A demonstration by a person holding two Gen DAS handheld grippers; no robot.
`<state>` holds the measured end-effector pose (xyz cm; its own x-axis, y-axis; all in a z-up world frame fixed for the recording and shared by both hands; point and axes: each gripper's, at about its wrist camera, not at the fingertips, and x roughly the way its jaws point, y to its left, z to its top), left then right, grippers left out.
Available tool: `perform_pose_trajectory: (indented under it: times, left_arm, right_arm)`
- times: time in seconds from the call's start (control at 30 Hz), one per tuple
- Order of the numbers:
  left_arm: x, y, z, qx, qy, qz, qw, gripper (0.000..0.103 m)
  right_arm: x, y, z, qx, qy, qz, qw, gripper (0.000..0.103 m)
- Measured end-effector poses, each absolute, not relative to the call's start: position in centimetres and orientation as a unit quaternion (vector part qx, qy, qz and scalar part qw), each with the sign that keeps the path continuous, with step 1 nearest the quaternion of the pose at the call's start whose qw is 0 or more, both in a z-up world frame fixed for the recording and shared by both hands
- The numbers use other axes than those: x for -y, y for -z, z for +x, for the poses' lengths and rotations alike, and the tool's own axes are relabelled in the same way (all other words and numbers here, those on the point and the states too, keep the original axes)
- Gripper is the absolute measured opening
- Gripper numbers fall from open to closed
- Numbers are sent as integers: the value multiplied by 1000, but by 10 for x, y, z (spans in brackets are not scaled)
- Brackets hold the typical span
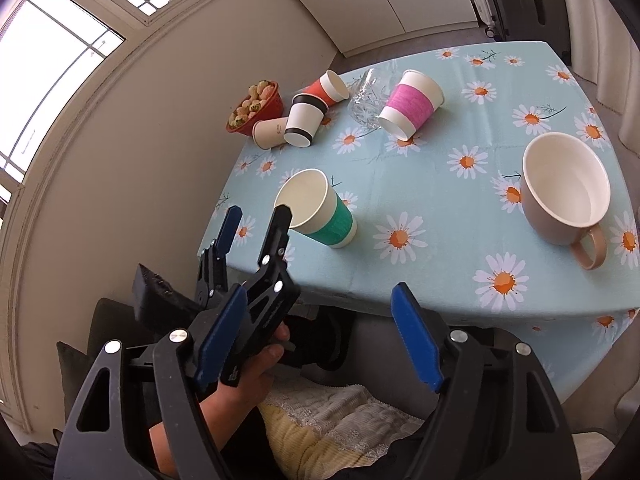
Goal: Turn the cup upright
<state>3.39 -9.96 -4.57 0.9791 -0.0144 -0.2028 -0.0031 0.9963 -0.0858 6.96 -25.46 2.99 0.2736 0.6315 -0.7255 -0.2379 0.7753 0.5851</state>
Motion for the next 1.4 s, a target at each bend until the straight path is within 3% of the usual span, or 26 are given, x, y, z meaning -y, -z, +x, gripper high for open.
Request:
perform_pose_trajectory:
  times: [0.33, 0.53, 0.83, 1.4]
  left_arm:
    - [55, -28, -16, -157, 54, -15, 986, 97]
    - [26, -48, -34, -204, 98, -11, 974, 97]
    - [1, -28, -41, -279, 108, 2, 954, 97]
    - [-23, 1, -29, -333, 69, -48, 939, 96]
  right_arm:
    - [245, -30, 51, -505, -289, 192, 790, 75]
    - [239, -38, 26, -458, -251, 141, 841, 84]
    - [225, -36, -4, -386, -178, 40, 904, 85]
    - [220, -11, -2, -370, -102, 0, 923, 86]
